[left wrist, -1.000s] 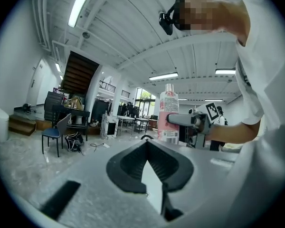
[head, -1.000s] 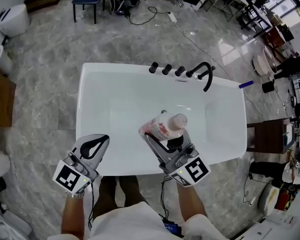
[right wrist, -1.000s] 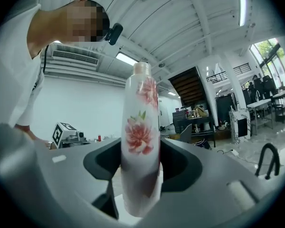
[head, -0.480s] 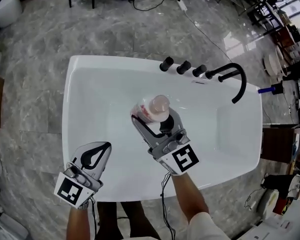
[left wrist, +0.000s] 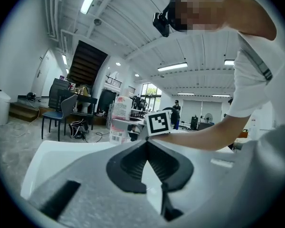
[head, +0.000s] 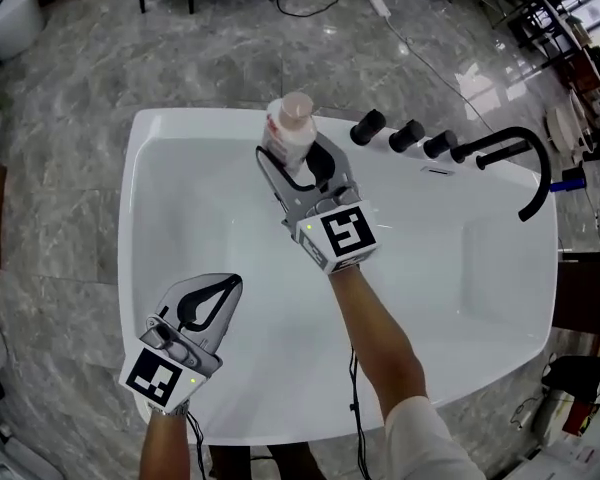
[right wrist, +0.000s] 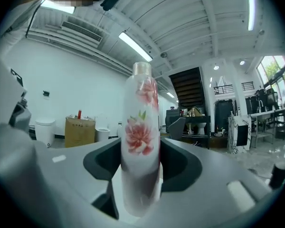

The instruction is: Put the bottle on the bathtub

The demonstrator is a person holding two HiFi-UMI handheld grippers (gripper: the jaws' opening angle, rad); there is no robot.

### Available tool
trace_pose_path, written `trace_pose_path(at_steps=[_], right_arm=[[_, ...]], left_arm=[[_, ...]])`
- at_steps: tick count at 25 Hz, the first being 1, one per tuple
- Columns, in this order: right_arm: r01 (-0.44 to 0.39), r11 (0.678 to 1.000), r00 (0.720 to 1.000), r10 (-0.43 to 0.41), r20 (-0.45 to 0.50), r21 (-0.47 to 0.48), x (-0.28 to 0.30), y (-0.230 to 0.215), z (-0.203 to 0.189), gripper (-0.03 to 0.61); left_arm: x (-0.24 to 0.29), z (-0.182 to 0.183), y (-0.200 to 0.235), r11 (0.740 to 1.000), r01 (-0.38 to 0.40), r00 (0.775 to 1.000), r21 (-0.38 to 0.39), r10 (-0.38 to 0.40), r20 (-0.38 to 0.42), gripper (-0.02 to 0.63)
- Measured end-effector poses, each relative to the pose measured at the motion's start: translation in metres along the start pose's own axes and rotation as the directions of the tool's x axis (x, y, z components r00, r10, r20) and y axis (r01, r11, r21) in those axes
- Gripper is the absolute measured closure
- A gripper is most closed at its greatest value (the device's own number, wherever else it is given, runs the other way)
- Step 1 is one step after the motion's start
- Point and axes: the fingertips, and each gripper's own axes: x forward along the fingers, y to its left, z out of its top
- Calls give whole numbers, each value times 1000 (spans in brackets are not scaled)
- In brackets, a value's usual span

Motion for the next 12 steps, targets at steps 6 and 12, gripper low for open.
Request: trace_pose_path(at_steps=[6,12], right_arm=[[62,998,997,-61,37,-16,67,-32,-25,333],[90,996,996,-90,18,-3,107,-33,-48,333]], left_arm=[[26,-21,32,1000,-12,1000,28,11,17,612],[30,-13,47,999,-27,998,35,25,56,612]])
